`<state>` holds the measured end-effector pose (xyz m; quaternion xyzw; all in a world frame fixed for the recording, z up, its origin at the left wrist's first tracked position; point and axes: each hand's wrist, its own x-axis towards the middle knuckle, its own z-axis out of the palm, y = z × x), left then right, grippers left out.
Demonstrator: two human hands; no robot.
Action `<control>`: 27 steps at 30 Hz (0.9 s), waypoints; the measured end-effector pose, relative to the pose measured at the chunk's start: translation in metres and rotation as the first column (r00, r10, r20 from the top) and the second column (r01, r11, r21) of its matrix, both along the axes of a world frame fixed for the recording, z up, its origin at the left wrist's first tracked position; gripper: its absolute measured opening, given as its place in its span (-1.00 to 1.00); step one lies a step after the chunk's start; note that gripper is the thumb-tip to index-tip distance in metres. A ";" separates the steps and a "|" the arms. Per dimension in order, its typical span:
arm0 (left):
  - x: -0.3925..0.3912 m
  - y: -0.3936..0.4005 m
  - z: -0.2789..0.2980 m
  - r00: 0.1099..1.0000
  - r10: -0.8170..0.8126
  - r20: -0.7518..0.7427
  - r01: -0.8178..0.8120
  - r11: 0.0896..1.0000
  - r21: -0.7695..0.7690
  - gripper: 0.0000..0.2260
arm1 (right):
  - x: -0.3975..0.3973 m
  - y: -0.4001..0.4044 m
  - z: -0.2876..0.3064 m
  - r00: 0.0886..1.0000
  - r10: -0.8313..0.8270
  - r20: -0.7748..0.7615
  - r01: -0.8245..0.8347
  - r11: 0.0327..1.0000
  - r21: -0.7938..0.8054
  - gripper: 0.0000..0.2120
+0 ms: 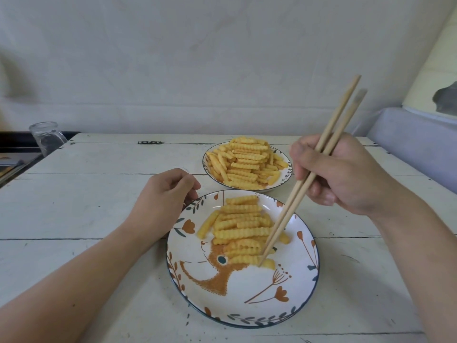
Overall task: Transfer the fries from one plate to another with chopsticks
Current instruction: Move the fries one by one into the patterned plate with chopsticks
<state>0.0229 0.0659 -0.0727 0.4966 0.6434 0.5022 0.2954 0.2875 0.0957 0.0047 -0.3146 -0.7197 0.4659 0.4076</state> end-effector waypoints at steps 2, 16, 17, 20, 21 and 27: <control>0.000 0.000 0.000 1.000 0.000 0.001 0.000 1.000 0.001 -0.75 | 0.003 0.001 0.002 0.999 -0.032 -0.038 0.033 0.999 0.012 -0.60; 0.001 -0.001 0.001 1.000 0.006 -0.006 -0.006 1.000 -0.005 -0.75 | -0.004 0.032 -0.030 0.883 -0.419 -0.211 0.459 0.865 0.204 -0.65; 0.001 -0.001 0.001 1.000 0.007 -0.009 -0.007 1.000 -0.004 -0.75 | -0.006 0.033 -0.036 0.892 -0.409 -0.192 0.445 0.868 0.220 -0.67; 0.001 -0.001 0.001 1.000 0.004 -0.002 -0.004 1.000 0.002 -0.75 | -0.011 0.034 -0.044 0.909 -0.397 -0.128 0.417 0.862 0.289 -0.69; 0.001 -0.001 0.001 1.000 0.004 0.000 -0.004 1.000 0.004 -0.75 | -0.012 0.034 -0.044 0.911 -0.396 -0.115 0.411 0.859 0.305 -0.69; 0.001 -0.002 0.001 1.000 0.002 -0.002 -0.002 1.000 0.004 -0.75 | -0.016 0.035 -0.050 0.929 -0.370 -0.026 0.356 0.869 0.343 -0.69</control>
